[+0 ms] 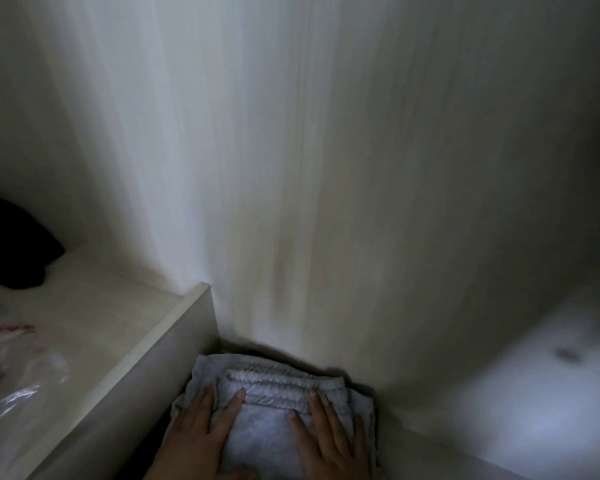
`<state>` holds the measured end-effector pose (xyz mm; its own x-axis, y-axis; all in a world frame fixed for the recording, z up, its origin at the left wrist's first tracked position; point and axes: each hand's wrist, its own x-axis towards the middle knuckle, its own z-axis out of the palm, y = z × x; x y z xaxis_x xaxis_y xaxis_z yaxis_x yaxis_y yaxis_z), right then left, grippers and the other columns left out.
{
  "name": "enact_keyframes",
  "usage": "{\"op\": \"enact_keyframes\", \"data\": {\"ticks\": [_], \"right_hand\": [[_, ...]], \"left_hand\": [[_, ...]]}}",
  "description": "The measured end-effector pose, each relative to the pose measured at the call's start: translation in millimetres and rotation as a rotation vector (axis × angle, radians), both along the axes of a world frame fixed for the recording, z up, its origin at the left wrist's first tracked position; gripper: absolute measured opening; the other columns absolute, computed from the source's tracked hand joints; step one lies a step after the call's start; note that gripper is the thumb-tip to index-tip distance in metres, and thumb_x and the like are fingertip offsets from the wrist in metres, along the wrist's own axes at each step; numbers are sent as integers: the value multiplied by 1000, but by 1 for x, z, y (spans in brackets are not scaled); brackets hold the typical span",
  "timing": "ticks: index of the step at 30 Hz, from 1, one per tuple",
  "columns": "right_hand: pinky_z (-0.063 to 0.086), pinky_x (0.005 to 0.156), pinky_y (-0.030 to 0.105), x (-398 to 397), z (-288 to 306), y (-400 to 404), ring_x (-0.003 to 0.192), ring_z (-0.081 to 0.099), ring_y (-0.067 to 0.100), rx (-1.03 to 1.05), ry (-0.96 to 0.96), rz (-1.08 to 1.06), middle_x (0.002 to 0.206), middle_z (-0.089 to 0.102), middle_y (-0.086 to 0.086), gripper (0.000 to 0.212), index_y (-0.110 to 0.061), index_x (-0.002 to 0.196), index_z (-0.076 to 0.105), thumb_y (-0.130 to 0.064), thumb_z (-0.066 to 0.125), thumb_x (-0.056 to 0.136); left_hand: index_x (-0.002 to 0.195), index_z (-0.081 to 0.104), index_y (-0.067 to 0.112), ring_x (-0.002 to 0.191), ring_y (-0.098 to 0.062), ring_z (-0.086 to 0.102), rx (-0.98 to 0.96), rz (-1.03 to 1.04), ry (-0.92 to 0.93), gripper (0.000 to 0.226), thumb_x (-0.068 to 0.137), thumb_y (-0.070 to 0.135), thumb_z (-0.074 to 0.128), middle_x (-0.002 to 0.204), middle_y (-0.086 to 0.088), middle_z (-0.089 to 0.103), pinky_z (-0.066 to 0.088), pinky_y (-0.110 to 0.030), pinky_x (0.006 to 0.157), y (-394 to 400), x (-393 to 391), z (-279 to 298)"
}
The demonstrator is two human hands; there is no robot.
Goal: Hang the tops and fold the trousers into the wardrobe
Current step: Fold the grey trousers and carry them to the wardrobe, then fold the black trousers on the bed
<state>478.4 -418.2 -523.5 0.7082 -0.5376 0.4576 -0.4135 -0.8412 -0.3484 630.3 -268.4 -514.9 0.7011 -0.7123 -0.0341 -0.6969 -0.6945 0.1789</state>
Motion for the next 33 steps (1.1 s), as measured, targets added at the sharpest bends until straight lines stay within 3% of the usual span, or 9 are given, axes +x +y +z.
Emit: {"op": "enact_keyframes", "data": {"ticks": [1,3,6,8,11,15,21,24,33], "right_hand": [[27,105,45,-5,-7,-11,140,30,9,-143,107,27,133,53,-6,37,-40,122,53,-47,43,87],[15,111,48,6,6,-17,146,13,9,-88,189,136,146,35,-4,78,-40,134,42,-50,59,59],[43,92,58,10,58,-23,117,58,8,141,271,139,113,58,-18,65,-40,105,46,-62,44,43],[53,81,36,-2,97,-12,79,69,3,276,148,171,86,67,-23,45,-37,97,47,-58,44,58],[38,86,11,-12,133,1,92,64,6,458,-34,228,98,69,-11,19,-34,103,64,-29,62,84],[40,91,13,-39,189,45,100,59,0,671,-14,366,99,61,-22,19,-29,101,64,-16,65,88],[44,93,14,-77,275,128,102,61,-4,858,-40,543,104,67,-17,23,-34,96,63,-12,62,89],[44,84,7,-94,317,175,98,62,-5,909,-46,672,103,68,-14,24,-32,95,64,-9,62,89],[45,85,11,-183,419,344,97,63,-1,898,12,1179,102,69,-11,24,-33,97,63,-10,61,90]], "left_hand": [[151,-6,27,137,-25,34,11,6,0,124,54,100,22,148,-16,37,2,-26,114,0,0,5],[151,0,16,140,-28,19,52,19,0,137,44,95,36,156,-6,10,3,-33,115,0,-6,16],[121,47,20,113,-31,58,-53,28,88,87,57,80,43,125,-8,50,0,-30,115,4,-16,30],[105,50,28,101,-21,59,-240,17,133,51,77,71,43,111,2,54,8,-21,115,13,-31,54],[93,50,40,95,-10,61,-455,176,443,22,79,46,66,107,7,63,45,-21,96,28,-62,117],[94,57,25,106,-16,62,-573,279,657,21,89,5,62,100,7,65,48,-11,84,75,-92,187],[110,61,12,83,7,61,-709,358,583,25,86,16,68,101,-1,65,45,-11,79,173,-148,302],[104,64,20,92,-5,64,-796,454,556,18,88,12,66,102,0,69,48,-24,86,227,-193,352],[108,64,21,94,-6,68,-1148,703,430,20,90,11,61,105,1,72,48,-15,78,400,-378,436]]}}
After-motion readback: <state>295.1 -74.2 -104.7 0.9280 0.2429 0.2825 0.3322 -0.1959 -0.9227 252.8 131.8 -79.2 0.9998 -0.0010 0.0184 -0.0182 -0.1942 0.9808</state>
